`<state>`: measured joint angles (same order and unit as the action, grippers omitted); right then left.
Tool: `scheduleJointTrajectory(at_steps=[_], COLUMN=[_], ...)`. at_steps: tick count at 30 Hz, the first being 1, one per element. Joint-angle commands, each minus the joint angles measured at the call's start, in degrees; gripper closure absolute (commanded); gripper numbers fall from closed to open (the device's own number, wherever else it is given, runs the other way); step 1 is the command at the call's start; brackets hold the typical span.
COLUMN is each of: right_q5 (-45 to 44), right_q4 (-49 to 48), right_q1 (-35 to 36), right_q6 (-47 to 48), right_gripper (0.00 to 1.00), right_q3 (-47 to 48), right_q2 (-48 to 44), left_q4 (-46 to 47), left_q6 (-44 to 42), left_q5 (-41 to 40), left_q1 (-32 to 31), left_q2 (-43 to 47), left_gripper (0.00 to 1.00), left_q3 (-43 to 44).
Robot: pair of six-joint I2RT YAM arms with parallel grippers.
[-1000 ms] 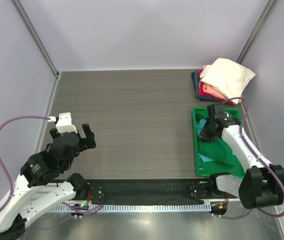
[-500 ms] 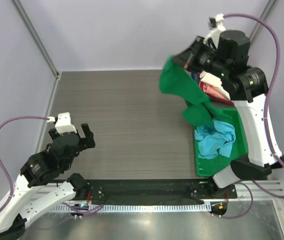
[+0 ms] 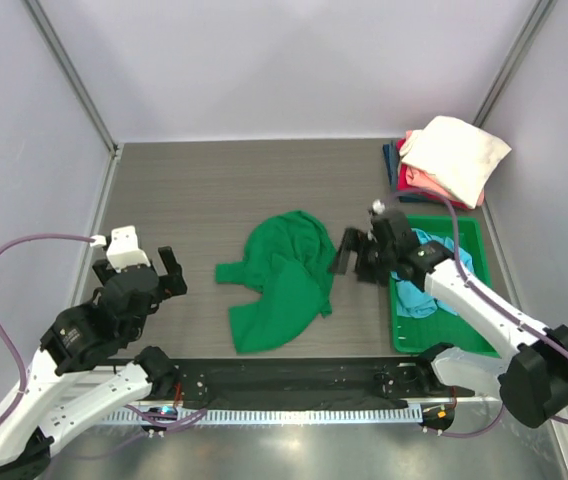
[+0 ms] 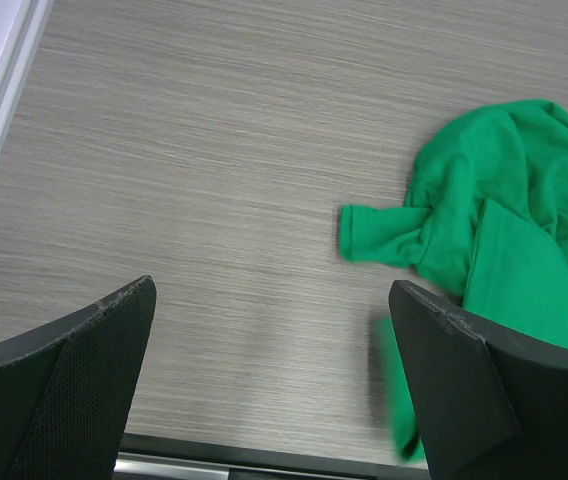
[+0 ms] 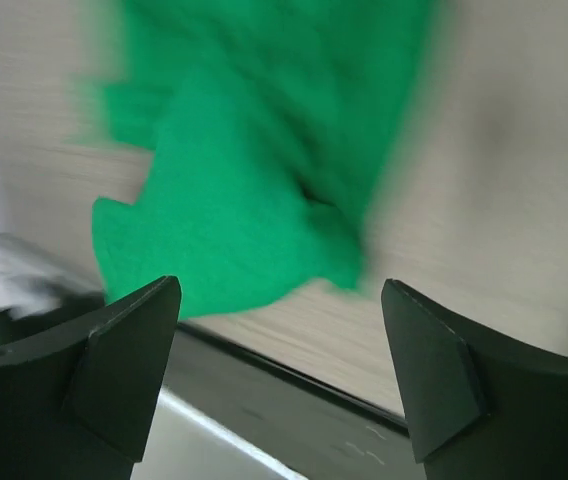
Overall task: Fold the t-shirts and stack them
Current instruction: Move the tshirt to the center of the board, then flatten the tshirt out
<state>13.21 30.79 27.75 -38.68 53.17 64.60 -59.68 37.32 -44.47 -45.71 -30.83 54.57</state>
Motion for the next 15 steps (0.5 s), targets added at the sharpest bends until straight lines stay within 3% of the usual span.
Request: scheduleJointTrajectory(at_steps=[1, 5, 7, 11, 15], right_q5=[-12.8, -17.2, -17.9, -17.5, -14.5], right_q4=[2.3, 1.9, 1.6, 0.7, -2.6], right_q1=[-0.2, -0.3, -0.5, -2.1, -10.9], right_q6=[-3.1, -6.1, -6.4, -5.9, -5.8], right_gripper=[0.11, 0.06, 0.05, 0.05, 0.01], right_q3=[-9.9, -13.7, -13.7, -14.3, -19.8], right_q2=[-5.3, -7.9, -4.1, 3.9, 5.3], left_q4=[0.1, 0.6, -0.1, 3.9, 11.1], left_q6=[1.4, 0.7, 3.3, 7.1, 9.6], left_q5=[-2.5, -0.9, -0.5, 8.0, 14.8], left_q1=[0.2, 0.3, 0.3, 0.2, 0.2], left_q2=[-0.3, -4.9, -10.8, -18.9, -20.5], left_gripper=[0.00, 0.00, 0.00, 0.00, 0.00], left_q3=[0.7, 1.4, 2.9, 1.7, -4.6])
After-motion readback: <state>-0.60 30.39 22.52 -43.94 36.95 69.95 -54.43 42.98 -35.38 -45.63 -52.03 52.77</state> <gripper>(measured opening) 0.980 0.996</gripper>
